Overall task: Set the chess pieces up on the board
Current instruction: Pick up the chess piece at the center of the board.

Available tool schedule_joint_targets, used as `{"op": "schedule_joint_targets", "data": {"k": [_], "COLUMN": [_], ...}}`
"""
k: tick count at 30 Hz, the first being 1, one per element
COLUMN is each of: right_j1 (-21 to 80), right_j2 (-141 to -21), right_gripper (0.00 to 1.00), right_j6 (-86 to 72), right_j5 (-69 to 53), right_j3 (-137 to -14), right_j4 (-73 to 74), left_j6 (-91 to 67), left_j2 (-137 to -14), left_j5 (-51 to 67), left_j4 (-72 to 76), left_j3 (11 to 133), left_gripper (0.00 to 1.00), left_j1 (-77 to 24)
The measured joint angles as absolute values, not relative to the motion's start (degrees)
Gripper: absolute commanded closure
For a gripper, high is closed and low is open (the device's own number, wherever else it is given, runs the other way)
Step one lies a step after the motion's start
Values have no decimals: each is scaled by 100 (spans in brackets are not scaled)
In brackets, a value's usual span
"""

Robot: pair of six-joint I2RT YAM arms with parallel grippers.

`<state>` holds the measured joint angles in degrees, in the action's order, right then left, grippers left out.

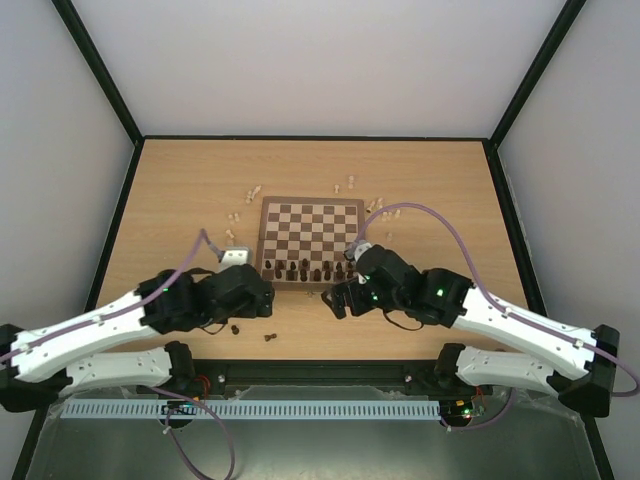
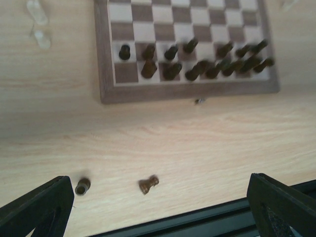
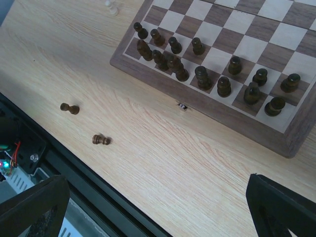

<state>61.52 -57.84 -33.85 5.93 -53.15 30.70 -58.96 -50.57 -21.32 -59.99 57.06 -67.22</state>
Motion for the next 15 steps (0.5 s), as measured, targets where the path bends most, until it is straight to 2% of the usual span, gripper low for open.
{"op": "schedule_joint_targets", "data": {"k": [7, 15], "right_j1": [6149, 6145], "right_j2": [-5275, -4799], "right_gripper": [1, 1], "right_j6": [-3363, -3312], "right_j5": [537, 410], "right_j3": [-4884, -4534], "right_j4": [2963, 2877], "left_j6": [-5789, -5592], "left_j2": [-5883, -5942], "left_j5": [-1461, -687], "left_j4": [-6086, -6084], "left_j3": [5406, 4512], "left_gripper": [1, 1], "left_j1": [-6427, -5721]}}
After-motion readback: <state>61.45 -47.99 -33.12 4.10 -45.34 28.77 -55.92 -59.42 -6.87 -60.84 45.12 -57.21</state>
